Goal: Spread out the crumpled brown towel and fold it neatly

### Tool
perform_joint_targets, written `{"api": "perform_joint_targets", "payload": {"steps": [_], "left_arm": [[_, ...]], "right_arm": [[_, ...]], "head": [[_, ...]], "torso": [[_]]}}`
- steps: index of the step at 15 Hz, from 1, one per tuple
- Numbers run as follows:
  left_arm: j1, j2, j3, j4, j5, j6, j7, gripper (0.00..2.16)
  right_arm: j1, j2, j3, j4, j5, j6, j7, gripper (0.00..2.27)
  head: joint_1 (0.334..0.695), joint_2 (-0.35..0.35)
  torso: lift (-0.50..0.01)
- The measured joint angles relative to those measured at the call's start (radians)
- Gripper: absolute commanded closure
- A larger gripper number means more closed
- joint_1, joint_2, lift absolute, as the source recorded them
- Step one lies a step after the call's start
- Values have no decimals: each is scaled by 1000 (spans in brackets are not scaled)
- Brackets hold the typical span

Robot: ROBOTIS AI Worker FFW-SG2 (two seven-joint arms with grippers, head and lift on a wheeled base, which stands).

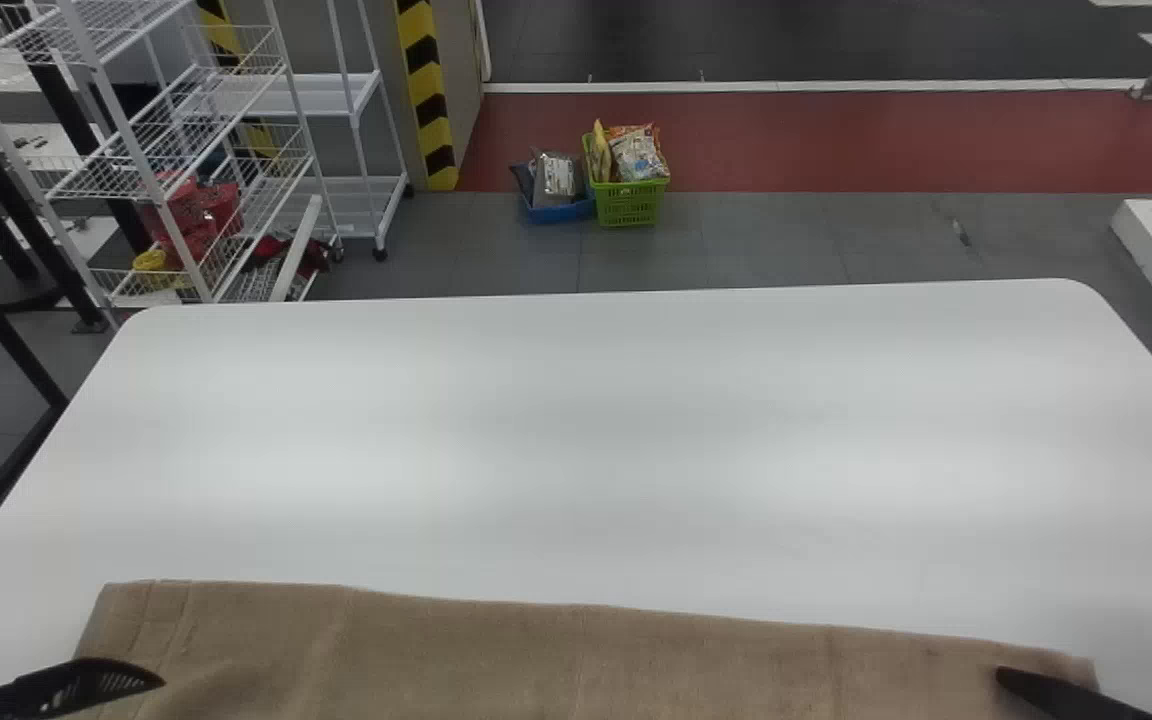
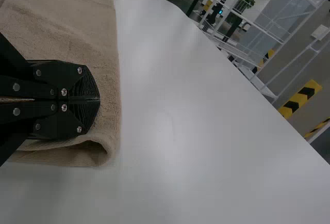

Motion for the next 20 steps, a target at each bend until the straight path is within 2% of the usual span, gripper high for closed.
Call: {"api": "perform_joint_targets", "payload": {"steps": [14,17,18,19,20], "left_arm": [[-16,0,-1,8,-1,1,0,66],[-17,0,-5,7,-1,2,0,66],[-17,0,-5,7,-1,2,0,66],[-17,0,-4,6,0,2,0,66],[-17,0,-3,6,1,3,0,66]], "right_arm": [[-213,-31,32,227,43,-58,-78,1912],[-237,-32,18,254,9,-71,-69,1781],[-230,-32,4,247,-18,-73,-64,1339],[-217,-32,-10,228,-44,-71,-63,718],[-194,-32,-31,197,-78,-63,-63,329]], "head": [[695,32],[695,31],[695,30],[695,27],[695,18]], "torso": [[-128],[-128],[-128],[-128],[-128]]}}
